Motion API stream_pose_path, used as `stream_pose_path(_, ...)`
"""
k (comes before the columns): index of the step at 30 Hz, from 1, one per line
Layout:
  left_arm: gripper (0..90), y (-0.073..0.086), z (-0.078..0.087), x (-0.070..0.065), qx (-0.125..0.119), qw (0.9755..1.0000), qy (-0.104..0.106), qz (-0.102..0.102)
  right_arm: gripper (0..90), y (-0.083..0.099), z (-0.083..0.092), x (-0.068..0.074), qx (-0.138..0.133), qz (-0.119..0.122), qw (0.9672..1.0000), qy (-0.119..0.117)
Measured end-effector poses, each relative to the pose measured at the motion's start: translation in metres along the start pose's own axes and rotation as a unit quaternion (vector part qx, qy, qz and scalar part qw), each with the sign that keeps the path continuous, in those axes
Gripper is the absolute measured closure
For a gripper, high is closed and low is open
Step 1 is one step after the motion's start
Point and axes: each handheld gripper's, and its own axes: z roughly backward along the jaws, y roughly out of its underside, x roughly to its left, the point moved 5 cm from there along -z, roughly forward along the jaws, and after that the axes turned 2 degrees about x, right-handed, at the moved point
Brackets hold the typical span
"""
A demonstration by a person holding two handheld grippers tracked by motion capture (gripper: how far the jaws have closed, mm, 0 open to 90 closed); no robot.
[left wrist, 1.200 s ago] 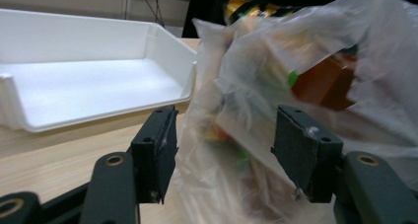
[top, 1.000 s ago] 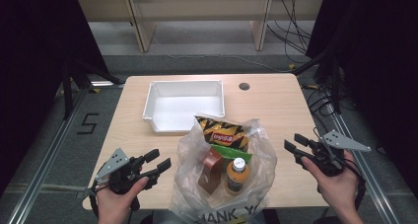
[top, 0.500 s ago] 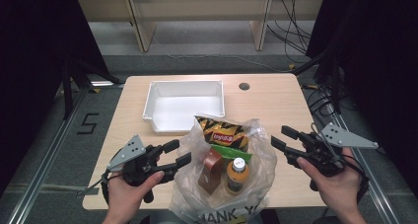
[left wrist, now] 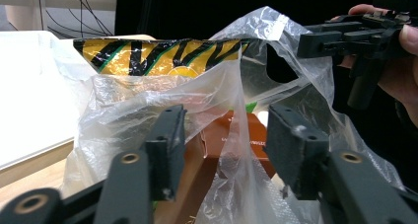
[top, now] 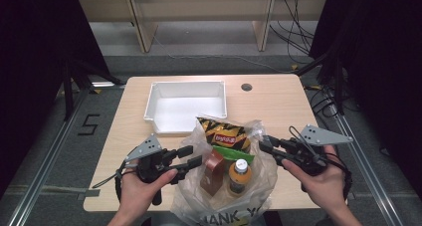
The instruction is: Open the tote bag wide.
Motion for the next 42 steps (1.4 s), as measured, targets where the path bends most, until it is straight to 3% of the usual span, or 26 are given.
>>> stream_pose_path(1,53.2,0.001,-0.001,0.000,0.001,1.0000,-0.001,0.002,79.3,0.001,0.000,-0.002,0.005,0.018,0.9998,-0.004)
stream_pose_path(2,54.6,0.001,-0.001,0.001,0.002,1.0000,0.005,-0.007,81.5,0.001,-0.001,-0.002,0.001,0.013,0.9999,0.000)
stream_pose_path(4,57.3,0.003,-0.002,0.001,0.006,1.0000,-0.001,-0.001,85.2,0.003,-0.001,-0.002,0.004,0.011,0.9999,-0.004)
stream_pose_path(6,61.7,0.004,-0.003,0.001,0.011,0.9998,0.005,-0.015,89.7,0.004,-0.001,0.000,-0.001,-0.005,1.0000,-0.006)
stream_pose_path(8,65.7,0.005,-0.003,0.001,0.019,0.9996,0.002,-0.020,90.0,0.004,-0.001,-0.001,-0.003,0.009,0.9998,-0.019)
stream_pose_path(11,73.4,0.006,-0.003,0.000,0.024,0.9996,-0.002,-0.013,90.0,0.004,0.000,-0.001,-0.004,0.016,0.9997,-0.016)
stream_pose_path(16,82.7,0.005,0.002,0.001,0.023,0.9996,-0.002,-0.015,90.0,0.004,0.006,-0.003,-0.013,-0.003,0.9999,0.000)
stream_pose_path(17,86.1,0.005,0.003,0.002,0.023,0.9997,-0.001,-0.010,90.0,0.006,0.009,-0.007,-0.014,-0.003,0.9998,0.015)
stream_pose_path(20,88.9,0.006,0.006,0.003,0.022,0.9997,-0.004,-0.007,90.0,0.010,0.011,-0.010,-0.013,-0.004,0.9998,0.014)
stream_pose_path(22,89.2,0.007,0.008,0.004,0.017,0.9998,-0.002,-0.009,90.0,0.013,0.013,-0.012,-0.016,-0.015,0.9993,0.032)
stream_pose_path(23,89.2,0.007,0.009,0.004,0.015,0.9999,-0.002,-0.006,90.0,0.015,0.015,-0.014,-0.010,-0.003,0.9996,0.025)
stream_pose_path(24,89.2,0.007,0.010,0.003,0.010,0.9999,-0.002,0.002,90.0,0.016,0.015,-0.012,-0.010,-0.016,0.9995,0.024)
stream_pose_path(26,89.2,0.008,0.012,0.004,0.000,1.0000,-0.001,0.005,90.0,0.019,0.018,-0.015,-0.002,-0.009,0.9993,0.037)
stream_pose_path(28,89.1,0.009,0.015,0.005,-0.008,0.9999,-0.006,0.012,90.0,0.020,0.019,-0.016,-0.009,-0.020,0.9992,0.034)
stream_pose_path(29,89.1,0.009,0.015,0.005,-0.014,0.9998,-0.002,0.009,90.0,0.019,0.021,-0.019,-0.017,-0.008,0.9988,0.045)
stream_pose_path(31,89.1,0.008,0.017,0.006,-0.019,0.9998,-0.006,0.005,90.0,0.019,0.023,-0.019,-0.021,-0.021,0.9983,0.050)
stream_pose_path(32,89.2,0.008,0.018,0.006,-0.021,0.9997,-0.010,0.008,90.0,0.018,0.024,-0.020,-0.023,-0.014,0.9983,0.052)
stream_pose_path(33,89.1,0.008,0.019,0.006,-0.022,0.9996,-0.013,0.009,90.0,0.019,0.025,-0.020,-0.022,-0.028,0.9973,0.065)
stream_pose_path(34,89.1,0.008,0.020,0.007,-0.023,0.9996,-0.014,0.009,90.0,0.020,0.026,-0.023,-0.018,-0.006,0.9976,0.066)
stream_pose_path(36,89.1,0.010,0.020,0.008,-0.025,0.9994,-0.018,0.012,90.0,0.024,0.024,-0.023,-0.012,-0.021,0.9971,0.072)
stream_pose_path(37,89.1,0.012,0.021,0.009,-0.025,0.9994,-0.020,0.010,90.0,0.026,0.023,-0.023,-0.006,-0.020,0.9969,0.076)
stream_pose_path(38,89.1,0.013,0.021,0.010,-0.026,0.9995,-0.018,0.010,90.0,0.029,0.022,-0.027,0.004,-0.001,0.9968,0.080)
stream_pose_path(39,89.1,0.017,0.022,0.012,-0.024,0.9993,-0.023,0.015,90.0,0.032,0.021,-0.025,0.011,-0.015,0.9965,0.081)
stream_pose_path(40,89.0,0.020,0.022,0.013,-0.024,0.9992,-0.025,0.019,90.0,0.035,0.020,-0.025,0.014,-0.004,0.9975,0.069)
stream_pose_path(41,89.0,0.023,0.023,0.015,-0.020,0.9991,-0.029,0.023,90.0,0.037,0.018,-0.023,0.017,-0.020,0.9972,0.070)
stream_pose_path(42,89.0,0.026,0.022,0.017,-0.020,0.9990,-0.028,0.027,90.0,0.040,0.017,-0.026,0.023,-0.002,0.9970,0.073)
